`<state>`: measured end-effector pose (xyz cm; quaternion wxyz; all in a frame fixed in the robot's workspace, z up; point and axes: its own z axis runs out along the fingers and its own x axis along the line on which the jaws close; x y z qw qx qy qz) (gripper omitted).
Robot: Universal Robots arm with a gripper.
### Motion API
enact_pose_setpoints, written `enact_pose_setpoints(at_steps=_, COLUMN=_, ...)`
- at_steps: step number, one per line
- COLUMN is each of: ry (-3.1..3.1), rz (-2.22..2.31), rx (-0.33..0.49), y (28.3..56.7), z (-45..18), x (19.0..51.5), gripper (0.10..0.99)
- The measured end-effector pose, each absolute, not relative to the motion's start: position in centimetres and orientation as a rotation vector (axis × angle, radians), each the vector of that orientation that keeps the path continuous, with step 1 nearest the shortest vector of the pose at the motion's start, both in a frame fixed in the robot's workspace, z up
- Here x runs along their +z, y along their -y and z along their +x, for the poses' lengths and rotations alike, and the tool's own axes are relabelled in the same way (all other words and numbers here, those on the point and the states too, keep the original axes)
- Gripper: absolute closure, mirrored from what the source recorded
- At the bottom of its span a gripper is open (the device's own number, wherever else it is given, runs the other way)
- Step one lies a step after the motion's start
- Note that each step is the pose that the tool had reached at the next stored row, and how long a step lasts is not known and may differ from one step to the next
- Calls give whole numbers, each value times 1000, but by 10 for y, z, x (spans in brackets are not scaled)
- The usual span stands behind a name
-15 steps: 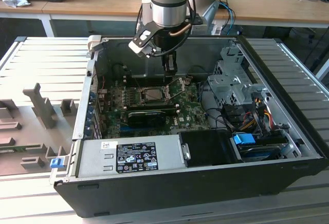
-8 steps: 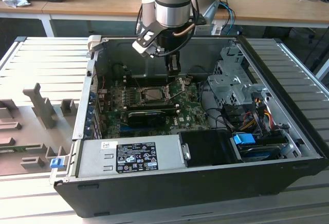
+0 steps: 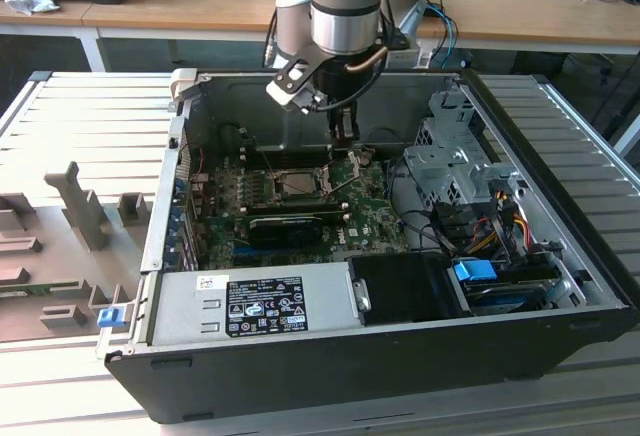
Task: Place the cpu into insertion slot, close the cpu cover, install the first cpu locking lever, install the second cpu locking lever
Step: 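Close the cpu cover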
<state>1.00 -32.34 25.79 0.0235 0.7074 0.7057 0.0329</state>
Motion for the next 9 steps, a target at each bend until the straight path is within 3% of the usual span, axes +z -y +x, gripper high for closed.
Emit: enact_pose_setpoints(at_steps=9, ry=-2185, rz=2190, rx=100, y=323, z=35, x=255, gripper=980)
